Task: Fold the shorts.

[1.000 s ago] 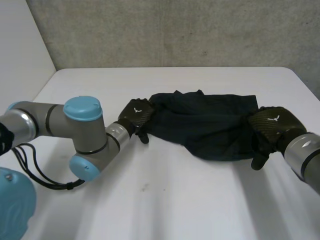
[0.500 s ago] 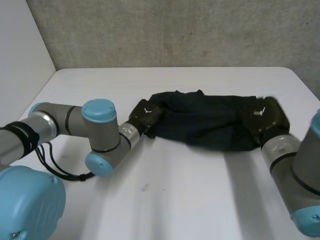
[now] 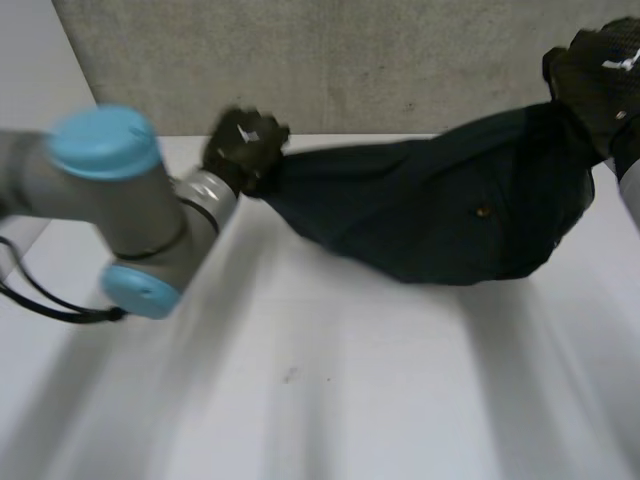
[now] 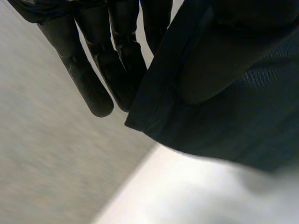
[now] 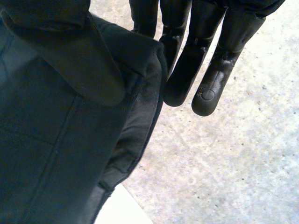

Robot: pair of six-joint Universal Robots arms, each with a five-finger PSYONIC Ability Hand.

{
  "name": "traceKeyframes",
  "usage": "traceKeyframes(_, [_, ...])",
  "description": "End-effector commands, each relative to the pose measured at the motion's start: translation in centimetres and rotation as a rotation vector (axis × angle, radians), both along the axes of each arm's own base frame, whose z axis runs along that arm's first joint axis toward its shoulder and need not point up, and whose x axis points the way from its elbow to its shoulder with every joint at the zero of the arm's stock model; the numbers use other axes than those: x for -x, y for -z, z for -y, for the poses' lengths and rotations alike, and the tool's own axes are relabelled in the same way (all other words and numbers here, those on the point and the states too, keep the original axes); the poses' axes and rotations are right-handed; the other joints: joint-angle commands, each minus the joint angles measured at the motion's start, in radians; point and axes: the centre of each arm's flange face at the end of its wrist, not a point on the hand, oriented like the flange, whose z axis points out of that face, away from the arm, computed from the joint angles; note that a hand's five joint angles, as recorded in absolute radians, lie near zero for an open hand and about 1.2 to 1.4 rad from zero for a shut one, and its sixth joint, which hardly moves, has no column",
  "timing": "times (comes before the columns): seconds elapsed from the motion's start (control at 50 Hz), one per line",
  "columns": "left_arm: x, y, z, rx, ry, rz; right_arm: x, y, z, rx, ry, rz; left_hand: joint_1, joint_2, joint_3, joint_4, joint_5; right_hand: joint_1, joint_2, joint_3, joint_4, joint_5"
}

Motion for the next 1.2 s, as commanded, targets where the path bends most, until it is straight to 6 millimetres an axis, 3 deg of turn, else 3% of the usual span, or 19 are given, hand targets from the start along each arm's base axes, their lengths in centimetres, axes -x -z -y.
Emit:
traceKeyframes(0.02, [-4.9, -13.9, -8.1, 0.267, -0.021, -0.121, 0.4, -4.2, -0.4, 0.015, 0.008, 0.001, 0.270, 0.207, 0.211, 0.206, 0.238, 0.437, 0.231, 0.214, 0.210, 0.251])
traceKeyframes(0.06, [-6.3, -16.3, -10.2, 0.314, -0.034, -0.148, 0.6, -5.0, -0.7, -0.009, 0.005, -0.009, 0.270, 0.207, 0.211, 0.206, 0.238, 0.437, 0.231, 0.214, 0.210, 0.251])
traceKeyframes(0.1, [-6.9, -16.9, -11.1, 0.315, -0.040, -0.151, 0.7, -5.1, -0.8, -0.041, 0.001, -0.023, 0.270, 0.207, 0.211, 0.206, 0.238, 0.437, 0.231, 0.214, 0.210, 0.251])
traceKeyframes(0.2, [-7.4, -15.1, -11.6, 0.201, -0.046, -0.086, -0.3, -2.3, 0.0, -0.216, -0.067, -0.102, 0.270, 0.207, 0.211, 0.206, 0.238, 0.437, 0.231, 0.214, 0.210, 0.251])
traceKeyframes(0.3, [-7.4, -9.1, -8.4, -0.014, -0.094, 0.036, -1.9, 2.1, 1.8, -0.361, -0.132, -0.159, 0.270, 0.207, 0.211, 0.206, 0.238, 0.437, 0.231, 0.214, 0.210, 0.251])
traceKeyframes(0.38, [-7.5, -5.7, -5.3, -0.097, -0.128, 0.079, -2.8, 5.2, 3.4, -0.438, -0.141, -0.178, 0.270, 0.207, 0.211, 0.206, 0.238, 0.437, 0.231, 0.214, 0.210, 0.251])
traceKeyframes(0.48, [-6.4, -5.4, -0.7, -0.024, -0.155, 0.046, -4.4, 6.9, 6.9, -0.356, -0.130, -0.141, 0.270, 0.207, 0.211, 0.206, 0.238, 0.437, 0.231, 0.214, 0.210, 0.251])
traceKeyframes(0.56, [-5.4, -9.2, 2.6, 0.194, -0.197, -0.064, -6.4, 4.7, 9.4, -0.128, -0.112, -0.060, 0.270, 0.207, 0.211, 0.206, 0.238, 0.437, 0.231, 0.214, 0.210, 0.251])
traceKeyframes(0.64, [-5.0, -15.5, 4.0, 0.502, -0.210, -0.228, -6.9, -0.6, 11.6, 0.193, -0.050, 0.080, 0.270, 0.207, 0.211, 0.206, 0.238, 0.437, 0.231, 0.214, 0.210, 0.251])
traceKeyframes(0.68, [-5.3, -18.1, 4.2, 0.656, -0.221, -0.313, -7.0, -3.7, 11.9, 0.377, -0.030, 0.162, 0.270, 0.207, 0.211, 0.206, 0.238, 0.437, 0.231, 0.214, 0.210, 0.251])
traceKeyframes(0.74, [-5.3, -20.6, 2.8, 0.770, -0.207, -0.385, -6.8, -6.3, 11.4, 0.514, -0.027, 0.223, 0.270, 0.207, 0.211, 0.206, 0.238, 0.437, 0.231, 0.214, 0.210, 0.251])
traceKeyframes(0.76, [-5.4, -21.1, 2.0, 0.780, -0.202, -0.394, -6.6, -7.6, 10.8, 0.572, -0.029, 0.247, 0.270, 0.207, 0.211, 0.206, 0.238, 0.437, 0.231, 0.214, 0.210, 0.251])
traceKeyframes(0.82, [-5.2, -20.9, 0.8, 0.751, -0.182, -0.393, -6.4, -8.1, 10.3, 0.576, -0.031, 0.249, 0.270, 0.207, 0.211, 0.206, 0.238, 0.437, 0.231, 0.214, 0.210, 0.251])
traceKeyframes(0.9, [-5.2, -18.2, 0.1, 0.653, -0.168, -0.360, -6.6, -5.9, 10.0, 0.457, -0.045, 0.197, 0.270, 0.207, 0.211, 0.206, 0.238, 0.437, 0.231, 0.214, 0.210, 0.251])
traceKeyframes(0.98, [-5.4, -13.8, 0.1, 0.522, -0.176, -0.301, -6.7, -2.0, 9.9, 0.270, -0.076, 0.110, 0.270, 0.207, 0.211, 0.206, 0.238, 0.437, 0.231, 0.214, 0.210, 0.251])
traceKeyframes(1.06, [-5.8, -8.6, -0.2, 0.366, -0.185, -0.216, -7.2, 4.3, 10.1, 0.045, -0.127, 0.011, 0.270, 0.207, 0.211, 0.206, 0.238, 0.437, 0.231, 0.214, 0.210, 0.251])
traceKeyframes(1.08, [-5.9, -6.6, -0.5, 0.304, -0.185, -0.182, -7.3, 7.0, 10.2, -0.042, -0.141, -0.026, 0.270, 0.207, 0.211, 0.206, 0.238, 0.437, 0.231, 0.214, 0.210, 0.251])
traceKeyframes(1.14, [-6.1, -3.7, -0.9, 0.211, -0.187, -0.134, -7.3, 10.6, 10.0, -0.160, -0.149, -0.069, 0.270, 0.207, 0.211, 0.206, 0.238, 0.437, 0.231, 0.214, 0.210, 0.251])
traceKeyframes(1.2, [-6.1, 1.1, -1.6, 0.067, -0.179, -0.052, -6.9, 14.4, 9.5, -0.281, -0.143, -0.120, 0.270, 0.207, 0.211, 0.206, 0.238, 0.437, 0.231, 0.214, 0.210, 0.251])
